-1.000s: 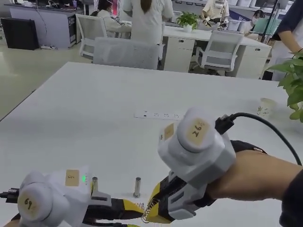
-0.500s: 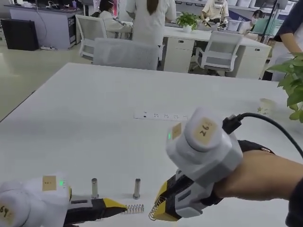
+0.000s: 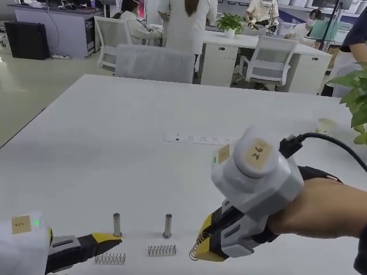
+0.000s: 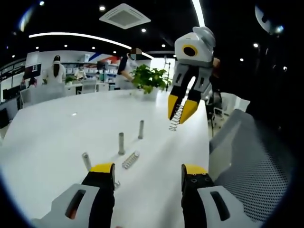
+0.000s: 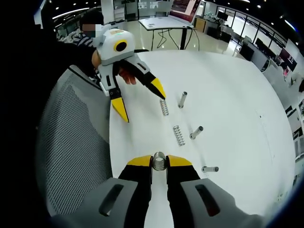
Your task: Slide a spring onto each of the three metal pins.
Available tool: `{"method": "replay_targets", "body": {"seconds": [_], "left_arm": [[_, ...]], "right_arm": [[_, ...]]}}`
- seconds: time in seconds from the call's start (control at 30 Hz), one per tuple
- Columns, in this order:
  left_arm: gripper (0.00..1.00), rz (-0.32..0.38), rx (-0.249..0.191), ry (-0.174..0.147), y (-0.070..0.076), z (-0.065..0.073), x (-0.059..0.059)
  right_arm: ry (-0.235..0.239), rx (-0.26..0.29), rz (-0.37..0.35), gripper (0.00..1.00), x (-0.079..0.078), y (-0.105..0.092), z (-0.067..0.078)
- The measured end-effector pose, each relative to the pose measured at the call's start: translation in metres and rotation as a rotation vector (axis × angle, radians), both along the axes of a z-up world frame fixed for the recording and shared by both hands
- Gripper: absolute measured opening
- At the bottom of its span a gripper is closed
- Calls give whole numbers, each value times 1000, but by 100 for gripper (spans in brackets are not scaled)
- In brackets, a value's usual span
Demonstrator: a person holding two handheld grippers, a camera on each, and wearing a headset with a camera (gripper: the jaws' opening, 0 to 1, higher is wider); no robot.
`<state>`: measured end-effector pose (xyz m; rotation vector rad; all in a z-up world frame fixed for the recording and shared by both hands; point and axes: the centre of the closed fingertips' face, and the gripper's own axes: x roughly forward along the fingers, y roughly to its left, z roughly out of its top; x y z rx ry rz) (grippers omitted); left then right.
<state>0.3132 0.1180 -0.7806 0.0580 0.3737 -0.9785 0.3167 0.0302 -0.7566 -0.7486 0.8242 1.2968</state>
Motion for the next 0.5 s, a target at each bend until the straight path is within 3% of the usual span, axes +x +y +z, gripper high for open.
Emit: {"method": "replay_targets", "body": {"seconds": [0.5], "left_arm": [[62, 98, 31, -9, 26, -4, 5]], "right_arm": [[-20, -15, -62, 8, 26, -26, 11]]}}
